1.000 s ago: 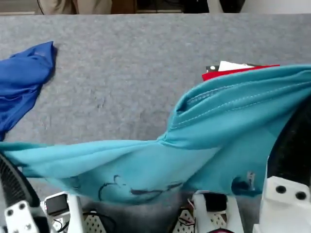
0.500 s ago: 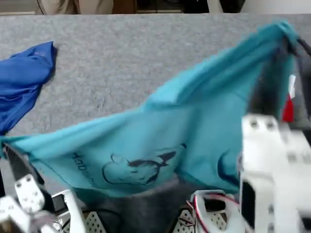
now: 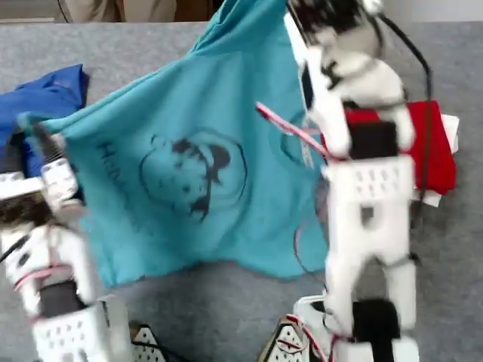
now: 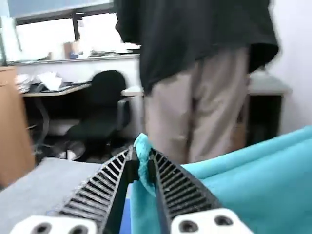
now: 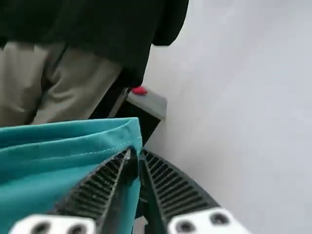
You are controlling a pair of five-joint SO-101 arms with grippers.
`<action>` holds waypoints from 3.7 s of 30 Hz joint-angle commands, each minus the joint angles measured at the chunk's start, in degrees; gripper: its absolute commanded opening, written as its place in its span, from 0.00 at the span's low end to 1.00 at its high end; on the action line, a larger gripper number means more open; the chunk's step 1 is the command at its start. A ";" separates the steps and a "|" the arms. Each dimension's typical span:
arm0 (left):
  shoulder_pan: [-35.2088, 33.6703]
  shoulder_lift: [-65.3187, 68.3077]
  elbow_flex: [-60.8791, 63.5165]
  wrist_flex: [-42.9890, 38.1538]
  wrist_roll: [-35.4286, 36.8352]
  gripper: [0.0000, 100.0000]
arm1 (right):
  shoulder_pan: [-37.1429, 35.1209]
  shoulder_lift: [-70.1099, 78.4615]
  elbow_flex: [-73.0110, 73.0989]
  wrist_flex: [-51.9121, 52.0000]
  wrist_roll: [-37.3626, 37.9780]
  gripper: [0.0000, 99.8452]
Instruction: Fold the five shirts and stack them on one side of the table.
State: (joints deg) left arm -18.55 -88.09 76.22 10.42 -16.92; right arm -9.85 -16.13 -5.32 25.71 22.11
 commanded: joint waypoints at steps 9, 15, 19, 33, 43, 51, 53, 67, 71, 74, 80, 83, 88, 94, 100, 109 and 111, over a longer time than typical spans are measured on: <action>4.22 30.20 -12.92 -8.00 4.31 0.02 | -0.57 19.74 -14.55 -4.48 0.26 0.00; 3.96 47.87 -26.99 -8.00 8.53 0.02 | -0.57 25.89 -18.68 -4.48 0.18 0.00; 3.96 58.51 -36.04 -8.00 8.53 0.02 | -0.57 29.32 -21.05 -4.48 0.18 0.00; 4.40 86.29 -58.90 -7.47 8.18 0.02 | 0.84 35.21 -23.69 -1.32 0.70 0.00; 5.98 87.43 -59.87 14.86 8.09 0.02 | 1.80 35.12 -23.87 24.09 5.01 0.00; 5.89 83.30 -59.34 29.01 8.09 0.02 | 6.55 35.12 -23.43 33.14 6.42 0.00; 5.98 81.98 -59.25 32.26 8.09 0.02 | 7.25 35.12 -23.25 36.57 8.97 0.00; 8.97 64.31 -30.95 27.60 8.62 0.02 | 7.25 20.35 1.45 44.31 10.20 0.00; 8.97 61.23 -28.04 32.35 8.62 0.02 | 7.96 8.57 18.95 37.36 11.08 0.00; 8.88 59.38 -25.85 34.73 8.18 0.02 | 9.71 0.75 28.26 34.11 10.81 0.00; 8.70 53.67 -18.90 35.34 8.09 0.02 | 10.07 -10.42 41.80 33.58 12.13 0.00; 7.03 51.56 -17.41 35.43 8.09 0.02 | 10.24 -14.20 46.90 33.58 12.22 0.00; 1.76 50.51 -16.00 35.69 6.59 0.02 | 10.42 -20.88 54.64 33.76 13.01 0.00; 1.58 50.59 -13.54 38.86 2.99 0.02 | 11.47 -29.05 60.44 33.93 13.63 0.00; 8.62 50.68 -9.76 36.92 3.25 0.02 | 15.60 -30.11 62.20 33.93 14.59 0.00; 5.71 51.03 -9.58 33.14 5.71 0.02 | 15.87 -30.29 65.80 35.43 19.08 0.00; 5.63 51.03 -9.41 33.49 5.71 0.02 | 15.96 -30.29 66.33 35.43 19.08 0.00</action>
State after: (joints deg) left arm -11.87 -36.40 66.73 44.53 -11.82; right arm 5.01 -45.41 60.79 60.88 40.57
